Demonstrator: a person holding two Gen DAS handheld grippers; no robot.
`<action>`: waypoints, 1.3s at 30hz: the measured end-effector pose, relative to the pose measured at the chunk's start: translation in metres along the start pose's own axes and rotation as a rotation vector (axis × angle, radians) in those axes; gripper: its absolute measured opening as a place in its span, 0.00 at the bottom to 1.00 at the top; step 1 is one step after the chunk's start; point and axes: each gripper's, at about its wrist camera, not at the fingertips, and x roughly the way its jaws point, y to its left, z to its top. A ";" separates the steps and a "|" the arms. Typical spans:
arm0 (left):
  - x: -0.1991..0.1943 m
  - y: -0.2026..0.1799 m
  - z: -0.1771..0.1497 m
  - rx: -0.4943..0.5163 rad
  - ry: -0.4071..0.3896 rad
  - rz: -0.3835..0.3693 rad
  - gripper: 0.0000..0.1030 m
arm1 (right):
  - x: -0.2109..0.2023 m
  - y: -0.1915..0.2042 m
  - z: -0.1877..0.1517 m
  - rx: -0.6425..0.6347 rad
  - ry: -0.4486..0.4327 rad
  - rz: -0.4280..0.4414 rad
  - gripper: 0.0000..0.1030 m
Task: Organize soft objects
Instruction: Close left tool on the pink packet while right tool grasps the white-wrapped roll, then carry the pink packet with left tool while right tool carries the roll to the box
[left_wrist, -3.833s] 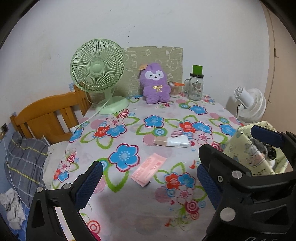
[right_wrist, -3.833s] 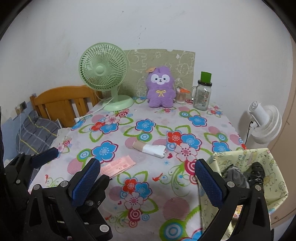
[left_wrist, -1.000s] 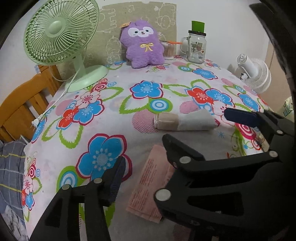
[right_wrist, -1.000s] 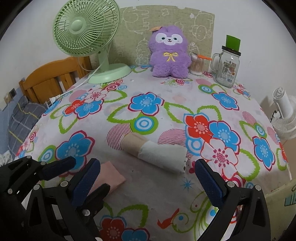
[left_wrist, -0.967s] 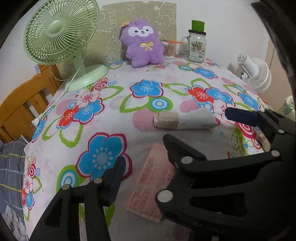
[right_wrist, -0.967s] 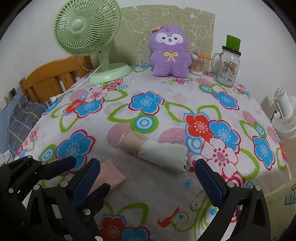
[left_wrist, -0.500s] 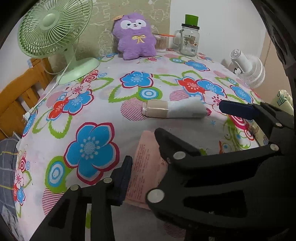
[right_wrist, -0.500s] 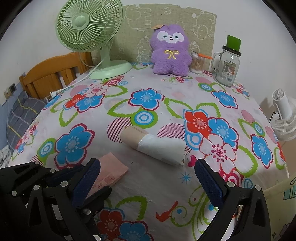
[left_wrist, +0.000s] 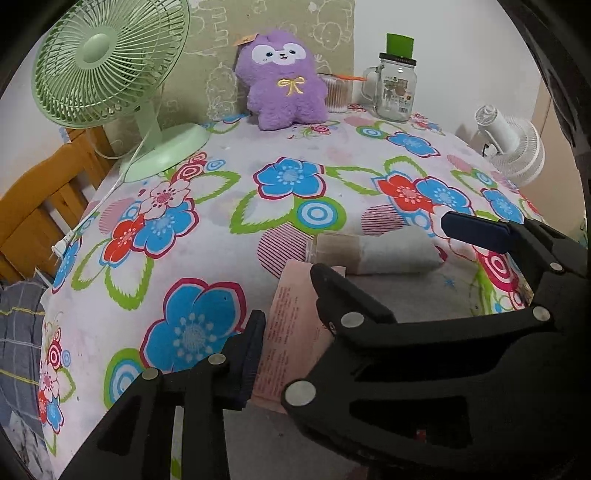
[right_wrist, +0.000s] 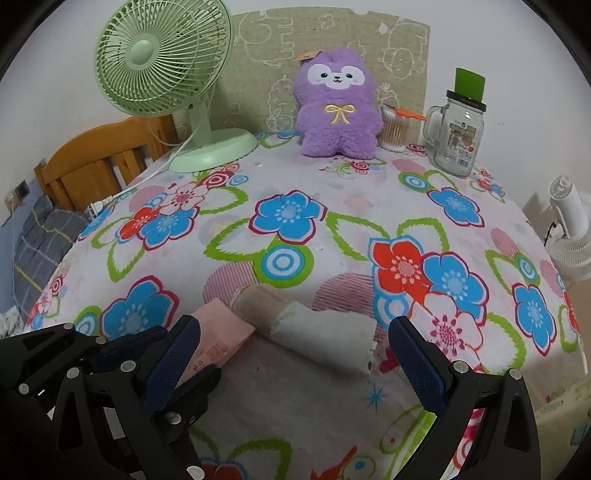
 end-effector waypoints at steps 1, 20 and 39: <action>0.001 0.000 0.001 0.000 0.002 0.002 0.38 | 0.001 0.000 0.000 -0.006 -0.007 -0.004 1.00; 0.007 0.000 0.000 0.002 0.007 0.029 0.38 | 0.018 -0.005 -0.008 -0.014 0.079 -0.004 0.32; -0.018 -0.021 -0.023 0.000 -0.019 0.014 0.38 | -0.025 -0.012 -0.035 -0.005 0.043 -0.046 0.29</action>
